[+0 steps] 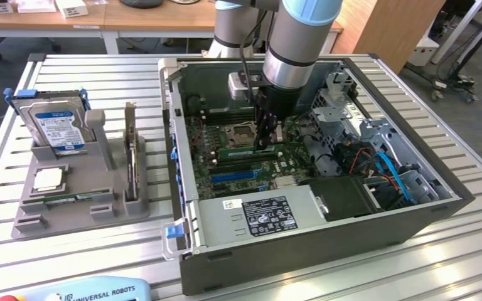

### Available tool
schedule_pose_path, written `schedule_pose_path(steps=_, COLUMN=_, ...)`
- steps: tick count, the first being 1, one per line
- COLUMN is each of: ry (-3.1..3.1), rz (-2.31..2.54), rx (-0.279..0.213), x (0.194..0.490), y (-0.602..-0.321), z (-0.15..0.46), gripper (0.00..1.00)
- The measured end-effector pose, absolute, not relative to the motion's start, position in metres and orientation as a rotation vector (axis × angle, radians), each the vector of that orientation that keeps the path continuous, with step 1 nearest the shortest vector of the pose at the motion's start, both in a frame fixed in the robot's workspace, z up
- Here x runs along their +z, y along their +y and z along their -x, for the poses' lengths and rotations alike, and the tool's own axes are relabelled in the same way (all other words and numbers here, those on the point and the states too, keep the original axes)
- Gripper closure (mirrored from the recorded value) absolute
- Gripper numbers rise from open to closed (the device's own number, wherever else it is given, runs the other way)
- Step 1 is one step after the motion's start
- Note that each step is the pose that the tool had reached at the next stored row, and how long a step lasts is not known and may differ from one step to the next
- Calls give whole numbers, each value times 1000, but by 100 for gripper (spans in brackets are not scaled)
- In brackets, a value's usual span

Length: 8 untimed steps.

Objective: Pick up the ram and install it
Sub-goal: 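Insert the ram into the slot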

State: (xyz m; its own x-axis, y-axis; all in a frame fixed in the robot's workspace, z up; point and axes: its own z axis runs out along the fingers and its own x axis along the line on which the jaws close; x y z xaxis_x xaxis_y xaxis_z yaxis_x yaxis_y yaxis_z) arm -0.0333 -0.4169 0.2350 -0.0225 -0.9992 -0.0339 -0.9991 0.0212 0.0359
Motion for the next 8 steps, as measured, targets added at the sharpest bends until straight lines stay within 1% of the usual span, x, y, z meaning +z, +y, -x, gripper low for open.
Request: schedule_pose_path(steps=8, ry=-2226, rz=-2213, rx=-78, x=235, y=-417, z=33, gripper=88)
